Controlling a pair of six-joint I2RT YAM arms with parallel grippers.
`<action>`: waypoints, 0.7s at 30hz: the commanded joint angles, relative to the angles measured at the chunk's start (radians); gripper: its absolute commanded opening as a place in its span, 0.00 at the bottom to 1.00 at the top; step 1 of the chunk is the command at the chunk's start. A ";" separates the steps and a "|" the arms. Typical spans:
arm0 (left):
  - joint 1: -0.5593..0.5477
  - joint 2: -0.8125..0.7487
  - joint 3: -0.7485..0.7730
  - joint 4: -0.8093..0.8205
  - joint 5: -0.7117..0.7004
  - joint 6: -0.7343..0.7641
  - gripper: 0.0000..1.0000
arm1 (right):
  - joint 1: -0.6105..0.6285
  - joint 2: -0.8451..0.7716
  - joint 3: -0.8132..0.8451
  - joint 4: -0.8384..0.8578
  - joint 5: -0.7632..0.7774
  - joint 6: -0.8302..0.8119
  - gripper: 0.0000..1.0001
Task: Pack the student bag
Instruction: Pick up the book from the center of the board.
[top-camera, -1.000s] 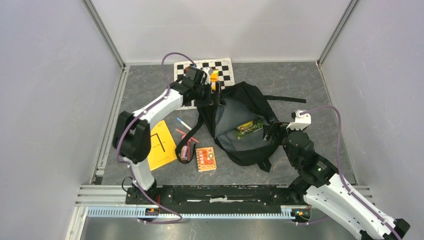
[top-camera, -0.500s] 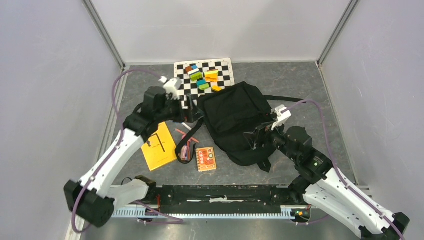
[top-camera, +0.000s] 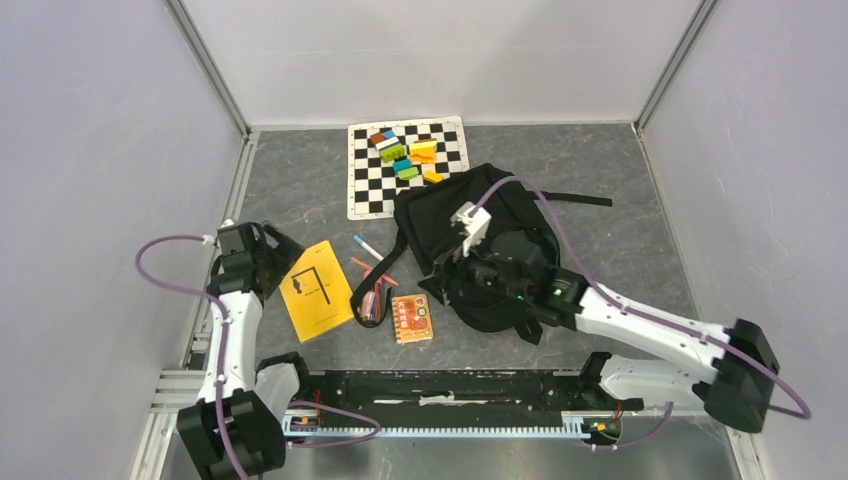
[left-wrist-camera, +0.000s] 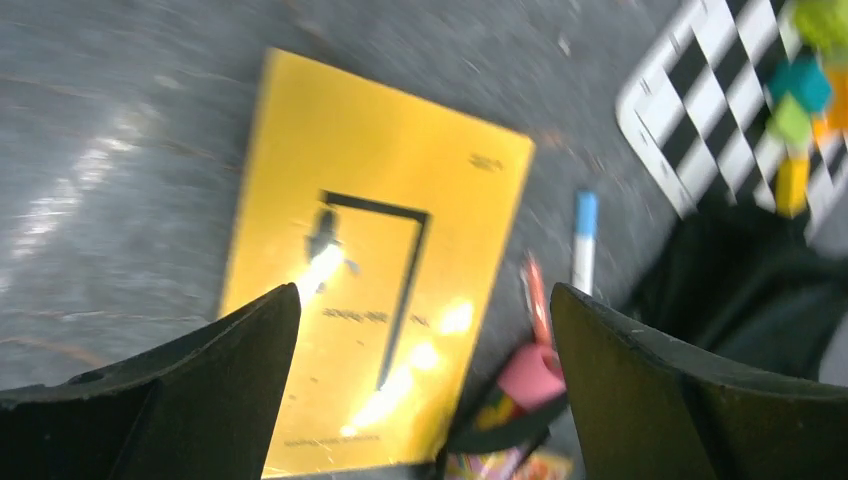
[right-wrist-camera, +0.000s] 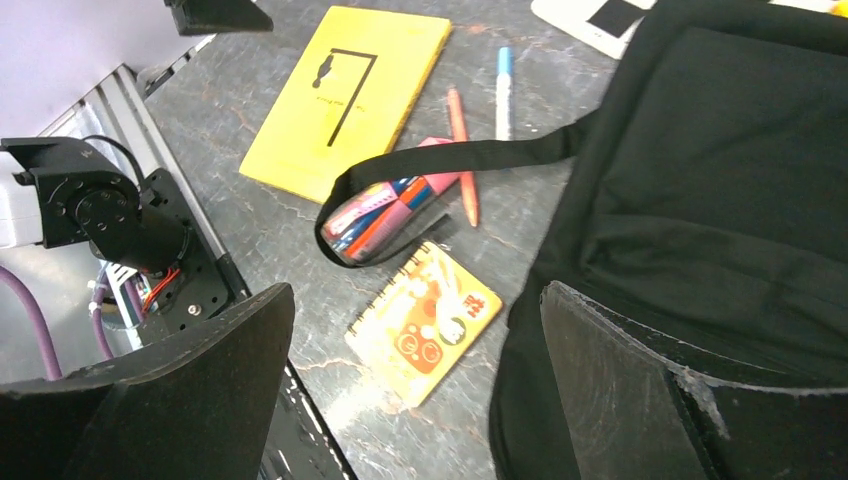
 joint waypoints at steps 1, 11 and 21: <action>0.055 -0.044 -0.035 0.044 -0.318 -0.145 1.00 | 0.065 0.124 0.096 0.070 0.010 -0.001 0.98; 0.058 0.031 -0.142 0.134 -0.348 -0.135 1.00 | 0.115 0.232 0.118 0.092 -0.025 0.017 0.98; 0.042 0.190 -0.185 0.248 -0.192 -0.111 1.00 | 0.115 0.231 0.109 0.070 -0.004 0.004 0.98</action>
